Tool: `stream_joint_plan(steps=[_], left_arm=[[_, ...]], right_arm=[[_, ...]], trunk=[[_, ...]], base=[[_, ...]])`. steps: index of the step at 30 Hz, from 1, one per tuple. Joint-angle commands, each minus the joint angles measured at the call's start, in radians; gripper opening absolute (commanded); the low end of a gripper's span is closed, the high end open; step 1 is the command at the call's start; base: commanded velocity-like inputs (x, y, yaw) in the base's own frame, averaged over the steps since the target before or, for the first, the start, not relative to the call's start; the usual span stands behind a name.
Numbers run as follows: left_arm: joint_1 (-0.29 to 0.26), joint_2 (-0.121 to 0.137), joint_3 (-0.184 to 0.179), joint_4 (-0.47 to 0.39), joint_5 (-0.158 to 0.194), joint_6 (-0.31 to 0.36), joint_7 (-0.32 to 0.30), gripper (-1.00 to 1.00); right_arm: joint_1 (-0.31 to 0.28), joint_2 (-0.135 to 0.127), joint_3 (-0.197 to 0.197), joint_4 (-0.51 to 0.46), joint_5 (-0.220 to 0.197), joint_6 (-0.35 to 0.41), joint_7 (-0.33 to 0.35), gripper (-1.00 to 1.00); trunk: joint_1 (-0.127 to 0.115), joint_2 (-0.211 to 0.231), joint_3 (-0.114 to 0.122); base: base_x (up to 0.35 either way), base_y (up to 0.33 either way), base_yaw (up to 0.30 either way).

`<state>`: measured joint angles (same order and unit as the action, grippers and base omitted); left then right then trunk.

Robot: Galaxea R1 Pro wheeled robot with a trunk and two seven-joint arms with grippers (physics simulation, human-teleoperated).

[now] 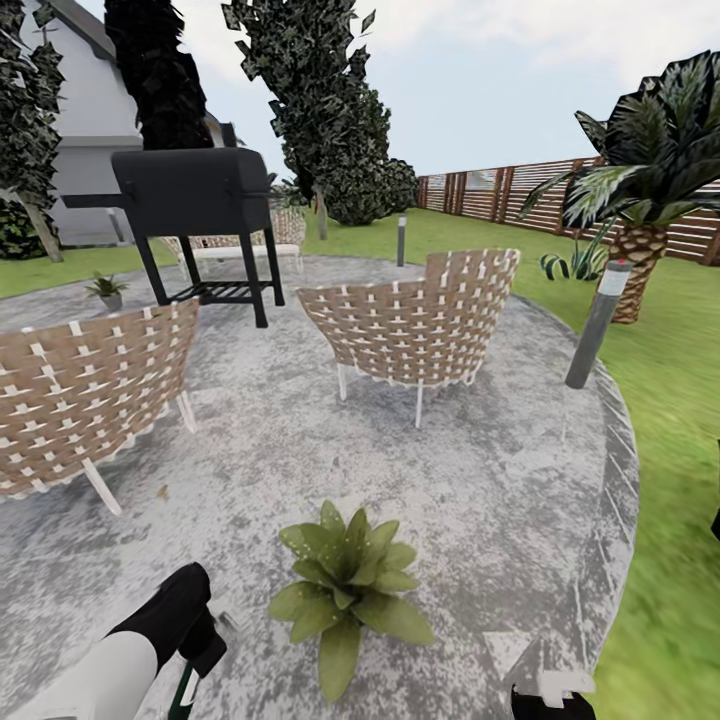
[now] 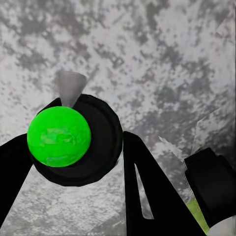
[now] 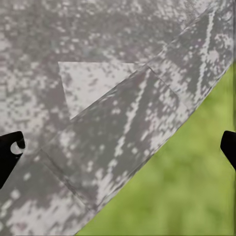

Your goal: Pick up the pesticide atomizer in the garden and spray insectifuge to fully cover both potted plants in the garden.

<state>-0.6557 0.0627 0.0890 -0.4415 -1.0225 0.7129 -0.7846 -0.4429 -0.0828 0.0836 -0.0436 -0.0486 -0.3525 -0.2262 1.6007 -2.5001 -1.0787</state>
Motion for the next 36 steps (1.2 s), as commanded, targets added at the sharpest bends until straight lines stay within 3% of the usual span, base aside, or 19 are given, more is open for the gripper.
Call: stream_joint_plan(steps=[1,10,12,16,18,21,27,31,33,36], left_arm=[[0.0,-0.001,0.007,-0.002,-0.007,0.004,-0.008,-1.0],[0.0,-0.014,0.007,-0.003,-0.005,0.003,-0.01,-1.0],[0.002,-0.006,0.009,-0.002,-0.007,0.0,-0.01,-1.0],[0.058,0.004,0.011,-0.011,-0.016,-0.009,-0.01,-1.0],[0.069,0.022,0.011,-0.013,-0.015,-0.011,-0.01,-1.0],[0.073,0.046,0.011,-0.014,-0.008,-0.013,-0.01,-1.0],[0.071,0.064,0.007,-0.02,-0.015,-0.015,-0.033,-1.0],[0.054,0.07,-0.012,-0.056,-0.037,-0.013,-0.169,-1.0],[0.046,0.069,-0.064,-0.131,-0.103,-0.01,-0.261,-1.0],[0.042,0.065,-0.122,-0.265,-0.207,-0.009,-0.496,-1.0]], right_arm=[[0.0,0.0,0.008,0.001,-0.005,-0.002,-0.004,1.0],[0.0,0.0,0.008,0.001,-0.005,-0.002,-0.003,1.0],[-0.001,0.0,0.008,0.001,-0.005,-0.002,-0.003,1.0],[0.0,0.0,0.008,0.001,-0.005,-0.002,-0.003,1.0],[0.0,0.0,0.008,0.001,-0.005,-0.002,-0.003,1.0],[-0.001,0.0,0.008,0.001,-0.005,-0.002,-0.003,1.0],[0.0,0.0,0.009,0.001,-0.005,-0.002,-0.002,1.0],[0.0,0.0,0.009,0.001,-0.005,-0.002,-0.002,1.0],[0.0,0.0,0.01,0.001,-0.005,-0.002,-0.002,1.0],[0.0,0.0,0.01,0.001,-0.005,-0.002,-0.002,1.0]], trunk=[[0.0,0.0,-0.001],[0.0,0.0,-0.001],[0.0,0.0,-0.001],[0.0,0.0,-0.001],[0.0,0.0,-0.001],[0.0,0.0,-0.001],[0.0,0.0,-0.001],[0.0,0.0,-0.001],[0.0,0.0,-0.001],[0.0,0.0,-0.001]], base=[[0.242,-0.183,0.004],[0.06,-0.052,0.0],[0.0,0.0,0.0],[0.0,0.0,0.0],[0.0,0.0,0.0],[0.0,0.0,0.0],[0.0,0.0,0.0],[0.0,0.0,0.0],[0.0,0.0,0.0],[0.0,0.0,0.0]])
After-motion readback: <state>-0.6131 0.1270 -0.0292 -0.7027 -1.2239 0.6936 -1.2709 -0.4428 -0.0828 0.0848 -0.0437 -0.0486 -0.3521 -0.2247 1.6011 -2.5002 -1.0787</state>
